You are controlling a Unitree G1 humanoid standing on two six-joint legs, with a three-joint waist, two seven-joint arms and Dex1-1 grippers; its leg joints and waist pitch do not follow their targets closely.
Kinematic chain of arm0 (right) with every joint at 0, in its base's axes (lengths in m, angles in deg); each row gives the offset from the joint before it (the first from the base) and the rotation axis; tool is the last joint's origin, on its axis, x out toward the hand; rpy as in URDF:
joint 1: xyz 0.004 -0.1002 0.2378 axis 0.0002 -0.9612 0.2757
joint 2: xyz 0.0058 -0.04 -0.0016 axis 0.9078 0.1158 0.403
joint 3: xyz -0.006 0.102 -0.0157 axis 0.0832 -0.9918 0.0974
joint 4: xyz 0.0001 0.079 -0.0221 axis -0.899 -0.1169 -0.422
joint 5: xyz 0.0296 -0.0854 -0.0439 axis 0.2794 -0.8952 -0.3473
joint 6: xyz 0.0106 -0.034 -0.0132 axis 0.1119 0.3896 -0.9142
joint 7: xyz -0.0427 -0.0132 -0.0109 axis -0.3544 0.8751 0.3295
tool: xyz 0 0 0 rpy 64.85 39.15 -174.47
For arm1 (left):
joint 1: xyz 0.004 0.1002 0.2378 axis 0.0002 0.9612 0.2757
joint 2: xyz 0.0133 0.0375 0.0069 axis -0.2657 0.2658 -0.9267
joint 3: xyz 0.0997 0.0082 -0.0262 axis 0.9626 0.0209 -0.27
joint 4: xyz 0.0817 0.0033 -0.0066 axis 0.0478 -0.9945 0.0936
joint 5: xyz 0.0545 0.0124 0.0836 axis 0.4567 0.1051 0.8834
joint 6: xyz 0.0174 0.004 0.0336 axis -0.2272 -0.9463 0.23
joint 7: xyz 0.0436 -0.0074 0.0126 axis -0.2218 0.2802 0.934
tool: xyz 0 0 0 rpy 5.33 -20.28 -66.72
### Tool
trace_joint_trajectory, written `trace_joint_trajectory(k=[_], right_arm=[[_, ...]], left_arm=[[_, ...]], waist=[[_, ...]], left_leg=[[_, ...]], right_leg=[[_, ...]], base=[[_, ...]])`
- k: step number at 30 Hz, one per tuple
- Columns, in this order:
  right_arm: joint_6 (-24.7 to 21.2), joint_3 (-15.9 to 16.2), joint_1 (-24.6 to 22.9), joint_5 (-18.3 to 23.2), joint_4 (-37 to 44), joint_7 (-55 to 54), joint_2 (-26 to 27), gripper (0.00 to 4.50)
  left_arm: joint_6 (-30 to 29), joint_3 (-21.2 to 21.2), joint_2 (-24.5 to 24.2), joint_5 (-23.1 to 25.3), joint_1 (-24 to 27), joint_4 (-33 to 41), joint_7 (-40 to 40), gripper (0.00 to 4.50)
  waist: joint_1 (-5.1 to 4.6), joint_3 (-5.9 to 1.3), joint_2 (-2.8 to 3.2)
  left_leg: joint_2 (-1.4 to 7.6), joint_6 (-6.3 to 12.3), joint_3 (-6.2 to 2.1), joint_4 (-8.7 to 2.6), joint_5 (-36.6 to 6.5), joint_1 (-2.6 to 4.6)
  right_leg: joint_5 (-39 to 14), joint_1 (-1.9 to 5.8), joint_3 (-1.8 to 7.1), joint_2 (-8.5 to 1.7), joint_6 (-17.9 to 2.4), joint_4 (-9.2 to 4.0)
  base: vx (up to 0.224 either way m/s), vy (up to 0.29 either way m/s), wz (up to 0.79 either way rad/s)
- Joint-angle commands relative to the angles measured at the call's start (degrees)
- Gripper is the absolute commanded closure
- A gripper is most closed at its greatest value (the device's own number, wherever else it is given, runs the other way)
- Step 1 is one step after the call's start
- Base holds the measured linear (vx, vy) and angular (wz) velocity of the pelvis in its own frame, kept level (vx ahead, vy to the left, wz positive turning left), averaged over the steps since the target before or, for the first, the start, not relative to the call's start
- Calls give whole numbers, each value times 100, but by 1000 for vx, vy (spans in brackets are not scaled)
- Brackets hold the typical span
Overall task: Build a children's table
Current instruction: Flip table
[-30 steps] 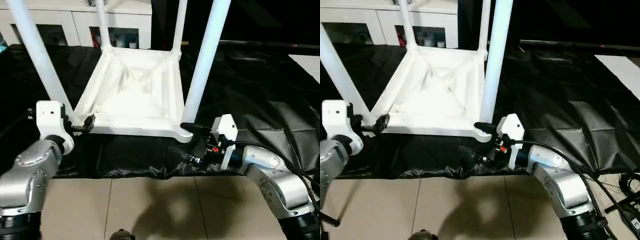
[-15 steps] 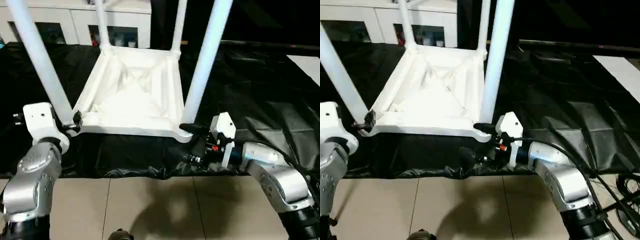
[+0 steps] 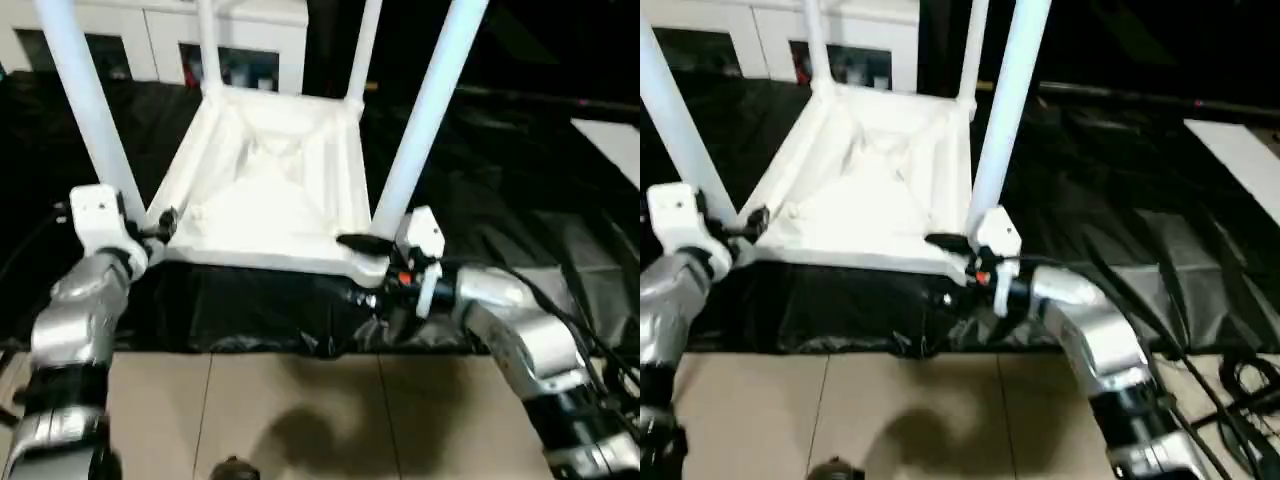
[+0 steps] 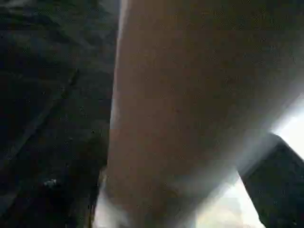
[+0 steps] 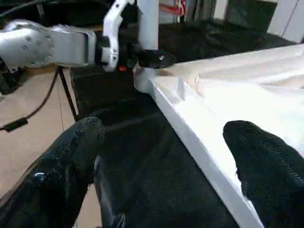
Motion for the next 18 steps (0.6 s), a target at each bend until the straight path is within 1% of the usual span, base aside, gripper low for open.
trace_joint_trajectory(k=[1, 2, 3, 4, 5, 6, 7, 8, 9, 10, 11, 12, 13, 14, 15, 17, 18], right_arm=[[86, 8, -40, -100, -38, -11, -28, 0], [105, 10, -109, -130, -19, -8, -22, 0], [105, 10, -109, -130, -19, -8, -22, 0], [99, 5, -136, -135, -6, -14, -24, 0], [94, -2, -182, -135, 13, -14, -37, 0], [94, -2, -182, -135, 13, -14, -37, 0], [100, -6, -211, -136, 18, -10, -44, 0], [88, -18, -254, -107, 24, 28, -65, 0], [90, -25, -267, -100, 20, 44, -76, 0], [93, -37, -266, -87, -10, 68, -81, 0], [89, -41, -260, -66, -37, 108, -77, 0], [97, -38, -251, -69, -49, 125, -73, 0], [123, -23, -212, -83, -95, 178, -46, 0], [118, -13, -183, -71, -114, 205, -12, 0], [124, 10, -152, -63, -131, 247, 16, 0], [153, 41, -106, -79, -167, 289, 50, 0], [163, 46, -87, -87, -188, 293, 62, 0]], left_arm=[[189, -4, 32, 11, -261, -268, -18, 3], [321, 24, 51, -10, -382, -435, -164, 20], [321, 24, 51, -10, -382, -435, -164, 31], [332, 51, 57, 5, -386, -435, -194, 39], [329, 62, 99, -20, -335, -350, -237, 39], [329, 62, 99, -20, -335, -350, -237, 42], [352, 64, 128, -37, -313, -327, -270, 42], [339, 50, 208, -42, -199, -200, -176, 65], [299, 41, 258, -65, -118, -85, -136, 76], [246, 28, 340, -90, 14, 103, -48, 80], [231, 33, 409, -110, 127, 253, -12, 82], [226, 43, 426, -114, 158, 284, -17, 82], [219, 77, 480, -114, 249, 352, -22, 110], [247, 86, 503, -107, 289, 350, -34, 110], [276, 93, 515, -94, 318, 325, -47, 121], [286, 79, 530, -63, 341, 313, -28, 126], [268, 71, 540, -55, 350, 332, -21, 140]], waist=[[-7, -415, 263], [4, -416, 227], [23, -412, 258], [28, -407, 252], [41, -408, 276], [43, -405, 272], [54, -406, 282], [62, -405, 266], [71, -401, 244], [73, -398, 254], [68, -387, 196], [73, -389, 218], [71, -377, 168], [70, -373, 168], [63, -374, 151], [58, -366, 161], [60, -376, 159]], left_leg=[[131, -539, -115, -400, -851, 237], [133, -545, -109, -402, -874, 225], [124, -533, -101, -397, -868, 218], [130, -526, -109, -400, -861, 207], [133, -507, -108, -398, -842, 204], [136, -482, -101, -396, -865, 208], [146, -471, -104, -401, -889, 212], [151, -465, -102, -403, -889, 210], [170, -447, -107, -413, -884, 197], [161, -438, -100, -411, -877, 201], [174, -383, -99, -414, -837, 189], [172, -363, -94, -411, -829, 189], [163, -264, -75, -410, -815, 186], [167, -249, -74, -411, -817, 189], [166, -225, -72, -411, -819, 190], [170, -220, -81, -422, -873, 191], [175, -218, -83, -423, -881, 195]], right_leg=[[1768, 69, 156, -393, -823, -311], [1784, 92, 151, -398, -869, -305], [1764, 92, 156, -402, -893, -316], [1780, 101, 156, -411, -914, -305], [1782, 98, 153, -413, -935, -300], [1731, 91, 158, -413, -952, -305], [1669, 89, 158, -419, -971, -308], [1659, 90, 158, -421, -979, -309], [1665, 103, 153, -431, -1017, -292], [1655, 92, 153, -424, -1006, -303], [1691, 104, 155, -434, -1022, -291], [1683, 98, 153, -432, -1025, -293], [1555, 92, 162, -433, -1019, -309], [1497, 86, 166, -435, -1001, -321], [1421, 85, 172, -435, -978, -330], [1273, 74, 172, -433, -946, -336], [1245, 79, 172, -437, -943, -340]], base=[[0, 0, 0], [0, 0, 0], [0, 0, 0], [0, 0, 0], [0, 0, 0], [0, 0, 0], [0, 0, 0], [0, 0, 0], [0, 0, 0], [0, 0, 0], [0, 0, 0], [0, 0, 0], [0, 0, 0], [0, 0, 0], [0, 0, 0], [0, 0, 0], [0, 0, 0]])
